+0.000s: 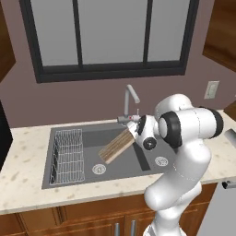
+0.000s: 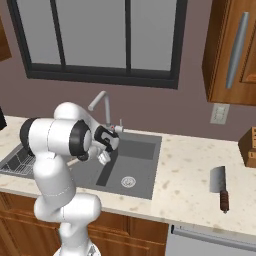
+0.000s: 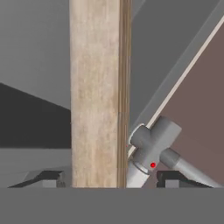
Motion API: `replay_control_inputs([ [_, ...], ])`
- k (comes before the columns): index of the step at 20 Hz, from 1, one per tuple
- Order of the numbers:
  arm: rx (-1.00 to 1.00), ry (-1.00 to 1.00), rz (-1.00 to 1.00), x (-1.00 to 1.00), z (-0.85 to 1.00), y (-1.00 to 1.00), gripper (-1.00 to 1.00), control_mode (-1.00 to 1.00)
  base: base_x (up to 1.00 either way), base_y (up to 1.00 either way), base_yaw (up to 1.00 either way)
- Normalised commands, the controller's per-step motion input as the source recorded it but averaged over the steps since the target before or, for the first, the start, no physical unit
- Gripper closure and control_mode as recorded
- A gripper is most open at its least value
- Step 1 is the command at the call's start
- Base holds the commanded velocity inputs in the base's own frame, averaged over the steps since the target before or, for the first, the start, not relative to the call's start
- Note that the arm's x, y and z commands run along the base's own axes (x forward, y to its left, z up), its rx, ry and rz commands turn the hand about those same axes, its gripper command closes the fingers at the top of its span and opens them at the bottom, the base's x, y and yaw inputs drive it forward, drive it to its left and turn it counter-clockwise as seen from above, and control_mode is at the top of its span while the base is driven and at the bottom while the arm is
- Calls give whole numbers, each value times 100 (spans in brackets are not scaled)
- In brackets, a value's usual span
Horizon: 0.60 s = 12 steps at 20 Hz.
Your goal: Move the cutting board and knife to the sink. Then move spray from the cabinet to the counter.
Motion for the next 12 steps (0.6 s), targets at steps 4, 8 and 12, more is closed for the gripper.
replay_control_inputs([
  [4, 0, 23, -4, -12, 4, 26, -100, -100, 0, 0, 0],
  [8, 0, 36, -7, -7, 14, 33, -100, -100, 0, 0, 0],
  [12, 0, 42, -6, -1, 14, 28, -100, -100, 0, 0, 0],
])
